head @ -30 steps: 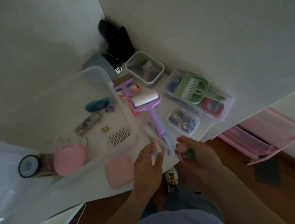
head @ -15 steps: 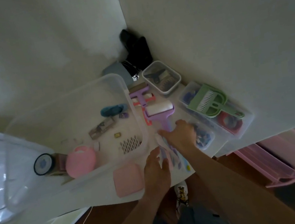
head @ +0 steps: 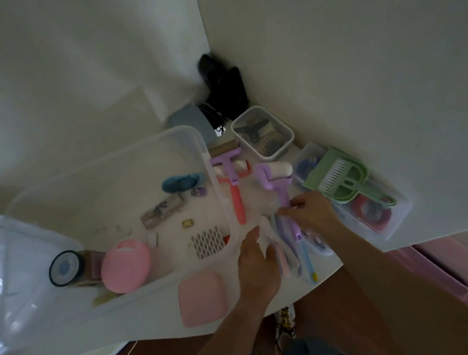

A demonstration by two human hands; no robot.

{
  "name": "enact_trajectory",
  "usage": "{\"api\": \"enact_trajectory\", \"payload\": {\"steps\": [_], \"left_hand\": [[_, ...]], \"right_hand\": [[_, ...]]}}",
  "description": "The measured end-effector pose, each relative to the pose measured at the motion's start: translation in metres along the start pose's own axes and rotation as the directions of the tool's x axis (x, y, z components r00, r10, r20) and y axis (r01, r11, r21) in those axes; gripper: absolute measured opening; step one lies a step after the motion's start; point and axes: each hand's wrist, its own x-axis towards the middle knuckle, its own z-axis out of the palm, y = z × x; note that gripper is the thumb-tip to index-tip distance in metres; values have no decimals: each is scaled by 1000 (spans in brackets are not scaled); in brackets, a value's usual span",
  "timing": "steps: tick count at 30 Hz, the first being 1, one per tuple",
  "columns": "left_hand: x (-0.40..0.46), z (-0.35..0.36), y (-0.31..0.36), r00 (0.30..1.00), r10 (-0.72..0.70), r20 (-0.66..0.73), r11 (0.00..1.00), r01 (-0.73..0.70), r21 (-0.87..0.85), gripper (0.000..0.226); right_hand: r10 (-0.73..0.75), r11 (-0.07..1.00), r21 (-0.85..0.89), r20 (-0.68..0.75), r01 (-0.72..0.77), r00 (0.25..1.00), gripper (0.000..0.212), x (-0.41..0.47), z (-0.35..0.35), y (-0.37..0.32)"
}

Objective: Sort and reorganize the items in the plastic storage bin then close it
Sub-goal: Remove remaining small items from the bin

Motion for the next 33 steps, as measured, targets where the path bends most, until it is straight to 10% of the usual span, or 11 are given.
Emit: {"api": "enact_trajectory", "payload": {"steps": [8,15,22,27,33], "left_hand": [[21,17,11,976,215,-10,960,-210,186,53],[65,33,58,962,-28,-272,1000,25,-13,80],[114,65,46,889,139,-436,909,60,412,103],[112,48,52,913,-23,-407,969,121,216,91],[93,43,42,840,109,-531,991,-48,128,90]], "right_hand": [[7,998,58,-54,-4,999,19,2,-13,-4],[-15,997,-73,0,15,1000,22,12,-27,-6],[-47,924,-381,-28,32,998,41,22,-24,7],[-54,873,-487,-106,-5,993,30,22,-19,-3],[-35,863,-505,-124,-33,992,26,26,-7,-19]]}}
